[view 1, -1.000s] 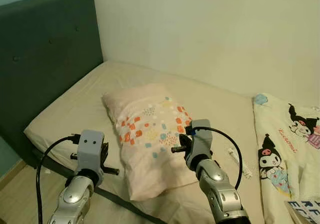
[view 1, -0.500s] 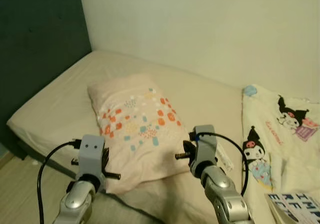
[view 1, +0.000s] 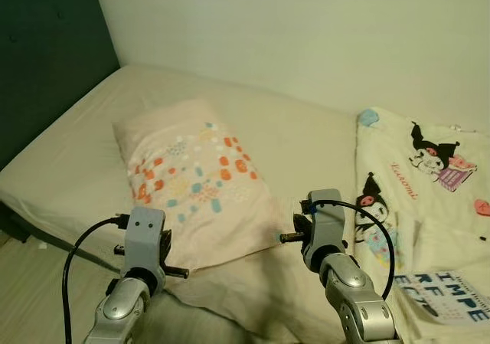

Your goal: Clean up the room

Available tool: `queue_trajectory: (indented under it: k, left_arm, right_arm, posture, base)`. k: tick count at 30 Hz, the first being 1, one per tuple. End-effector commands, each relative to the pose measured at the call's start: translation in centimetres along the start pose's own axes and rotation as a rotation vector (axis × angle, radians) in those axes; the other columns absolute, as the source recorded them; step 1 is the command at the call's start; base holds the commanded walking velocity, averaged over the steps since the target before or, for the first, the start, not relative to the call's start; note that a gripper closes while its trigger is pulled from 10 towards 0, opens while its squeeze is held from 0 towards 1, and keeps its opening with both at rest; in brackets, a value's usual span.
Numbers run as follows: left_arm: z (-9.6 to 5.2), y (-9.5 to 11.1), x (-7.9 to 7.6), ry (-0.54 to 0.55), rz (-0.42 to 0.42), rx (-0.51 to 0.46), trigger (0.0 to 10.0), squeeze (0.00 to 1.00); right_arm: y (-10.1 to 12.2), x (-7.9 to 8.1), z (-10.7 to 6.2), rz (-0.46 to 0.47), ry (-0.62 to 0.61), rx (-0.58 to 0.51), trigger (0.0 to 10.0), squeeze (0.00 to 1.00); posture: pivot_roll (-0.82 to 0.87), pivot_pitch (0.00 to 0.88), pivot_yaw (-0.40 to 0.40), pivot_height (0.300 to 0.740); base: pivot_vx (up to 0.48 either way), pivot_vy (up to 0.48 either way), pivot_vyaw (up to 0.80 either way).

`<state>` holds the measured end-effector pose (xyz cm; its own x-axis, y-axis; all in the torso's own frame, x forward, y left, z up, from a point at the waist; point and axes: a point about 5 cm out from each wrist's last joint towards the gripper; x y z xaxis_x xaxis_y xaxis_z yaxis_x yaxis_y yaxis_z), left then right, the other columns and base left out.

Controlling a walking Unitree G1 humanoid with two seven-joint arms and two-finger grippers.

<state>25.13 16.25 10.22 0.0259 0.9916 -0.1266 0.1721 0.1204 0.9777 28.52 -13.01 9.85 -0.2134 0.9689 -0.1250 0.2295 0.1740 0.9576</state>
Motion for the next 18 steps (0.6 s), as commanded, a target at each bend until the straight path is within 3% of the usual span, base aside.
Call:
queue_trajectory:
  k: [1,18]
  left_arm:
    - [-0.2,-0.8,0.1,0.009,0.006,0.036,10.0,0.00]
    - [-0.1,-0.2,-0.8,-0.047,0.001,-0.004,10.0,0.00]
  right_arm:
    - [-0.3,-0.4,-0.3,0.005,-0.014,0.011,10.0,0.00]
    - [0.1,-1.7,-0.4,-0.003,-0.103,-0.010,10.0,0.00]
  posture:
    - [-0.09,0.202,-0.063,0.740]
    - [-0.10,0.208,-0.048,0.740]
  base:
    - [0.000,0.000,0.00]
    - [0.000,0.000,0.00]
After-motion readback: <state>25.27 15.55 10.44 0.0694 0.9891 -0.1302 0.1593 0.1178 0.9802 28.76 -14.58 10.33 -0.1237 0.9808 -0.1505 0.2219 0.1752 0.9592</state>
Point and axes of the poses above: a point about 5 cm out from each wrist's last joint towards the gripper, its own z axis pointing out of the wrist towards the gripper, its own y axis along the axis of the wrist's last joint, x = y × z, and after that the axes turned 10 degrees about -z, right-handed
